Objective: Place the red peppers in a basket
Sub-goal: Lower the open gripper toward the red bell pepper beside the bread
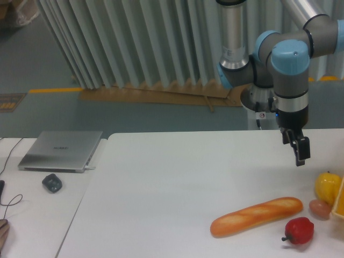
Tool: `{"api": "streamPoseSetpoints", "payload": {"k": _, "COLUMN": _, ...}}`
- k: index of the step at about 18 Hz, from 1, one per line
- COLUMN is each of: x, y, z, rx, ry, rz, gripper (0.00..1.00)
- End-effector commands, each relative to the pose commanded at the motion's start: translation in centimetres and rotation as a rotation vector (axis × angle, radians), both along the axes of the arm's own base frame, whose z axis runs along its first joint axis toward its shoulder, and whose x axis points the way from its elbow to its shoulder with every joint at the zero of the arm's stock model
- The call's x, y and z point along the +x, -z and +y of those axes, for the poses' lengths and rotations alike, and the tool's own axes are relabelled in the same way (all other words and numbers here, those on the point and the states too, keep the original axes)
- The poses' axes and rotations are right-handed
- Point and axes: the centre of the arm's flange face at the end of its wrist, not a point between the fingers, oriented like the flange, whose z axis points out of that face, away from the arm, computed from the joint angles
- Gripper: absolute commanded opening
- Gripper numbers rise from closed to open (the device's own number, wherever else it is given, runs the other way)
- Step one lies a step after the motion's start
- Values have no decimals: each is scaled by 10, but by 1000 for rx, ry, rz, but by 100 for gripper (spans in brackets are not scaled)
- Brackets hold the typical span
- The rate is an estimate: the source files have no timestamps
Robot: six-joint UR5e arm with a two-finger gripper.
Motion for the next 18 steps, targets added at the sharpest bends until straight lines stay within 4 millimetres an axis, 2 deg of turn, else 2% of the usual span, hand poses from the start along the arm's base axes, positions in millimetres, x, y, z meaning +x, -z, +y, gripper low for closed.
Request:
{"api": "streamPoseSetpoints", "payload": {"k": 9, "x": -5, "y": 1, "z": 6, "rx": 3, "ry": 3, "rz": 6, "gripper": 100}}
{"api": "streamPoseSetpoints", "payload": {"k": 18, "x": -28, "y": 10, "z": 28, "rx": 59, "ry": 3, "rz": 71, "gripper": 100}}
